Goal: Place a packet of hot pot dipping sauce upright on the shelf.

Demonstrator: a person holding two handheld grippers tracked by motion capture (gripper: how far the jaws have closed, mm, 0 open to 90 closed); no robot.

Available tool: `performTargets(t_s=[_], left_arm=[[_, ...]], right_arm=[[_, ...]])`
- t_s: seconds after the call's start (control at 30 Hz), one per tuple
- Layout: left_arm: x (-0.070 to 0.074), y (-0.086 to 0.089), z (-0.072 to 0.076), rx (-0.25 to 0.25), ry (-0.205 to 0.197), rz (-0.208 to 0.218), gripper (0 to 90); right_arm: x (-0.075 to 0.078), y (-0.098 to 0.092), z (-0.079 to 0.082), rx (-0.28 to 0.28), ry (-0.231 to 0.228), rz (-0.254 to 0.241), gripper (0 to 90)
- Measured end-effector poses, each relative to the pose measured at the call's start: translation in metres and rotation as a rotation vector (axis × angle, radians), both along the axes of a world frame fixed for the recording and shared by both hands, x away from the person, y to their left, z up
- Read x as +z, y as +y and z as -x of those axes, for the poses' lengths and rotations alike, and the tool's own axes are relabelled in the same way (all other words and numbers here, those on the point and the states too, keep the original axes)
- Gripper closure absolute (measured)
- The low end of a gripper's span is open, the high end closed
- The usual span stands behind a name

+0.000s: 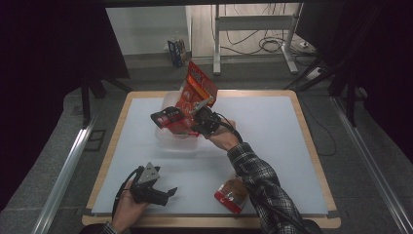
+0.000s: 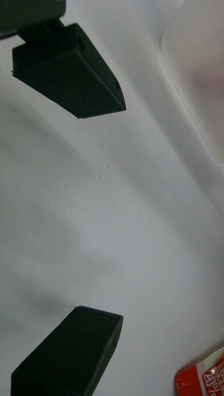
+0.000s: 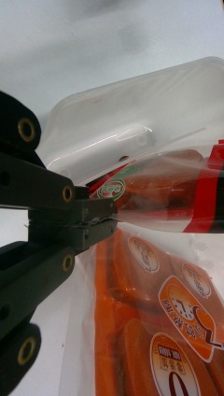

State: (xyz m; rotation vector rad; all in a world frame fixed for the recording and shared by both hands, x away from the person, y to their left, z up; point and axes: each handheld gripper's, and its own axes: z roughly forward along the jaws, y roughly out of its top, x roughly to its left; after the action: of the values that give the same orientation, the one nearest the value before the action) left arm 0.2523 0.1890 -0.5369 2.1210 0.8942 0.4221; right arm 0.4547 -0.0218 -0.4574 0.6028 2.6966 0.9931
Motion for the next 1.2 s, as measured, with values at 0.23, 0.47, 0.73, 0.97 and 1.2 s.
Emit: performTargets(t_s=[0.23, 0.47, 0.73, 0.97, 1.2], left_arm=[[0.0, -0.001, 0.0, 0.002, 0.0, 0.005, 2.2], [0.0, 0.0, 0.0, 0.003, 0.001, 0.006, 2.2], [-0.001, -0.001, 0.0, -0.003, 0.004, -0.008, 2.2], [-0.001, -0.001, 0.0, -0.001, 0.004, -0.009, 2.2], [0.0, -0.001, 0.0, 0.0, -0.001, -0.006, 2.2]], right_arm=[[-0.004, 0.002, -0.002, 0.0, 0.014, -0.014, 88.3], [-0.009, 0.005, -0.001, 0.01, 0.002, 0.001, 80.9], [0.0, -0.007, 0.004, 0.008, -0.015, -0.014, 56.5], [0.001, -0.019, 0.011, -0.007, -0.014, -0.047, 36.3], [-0.001, -0.028, 0.024, -0.002, -0.011, -0.101, 20.2]])
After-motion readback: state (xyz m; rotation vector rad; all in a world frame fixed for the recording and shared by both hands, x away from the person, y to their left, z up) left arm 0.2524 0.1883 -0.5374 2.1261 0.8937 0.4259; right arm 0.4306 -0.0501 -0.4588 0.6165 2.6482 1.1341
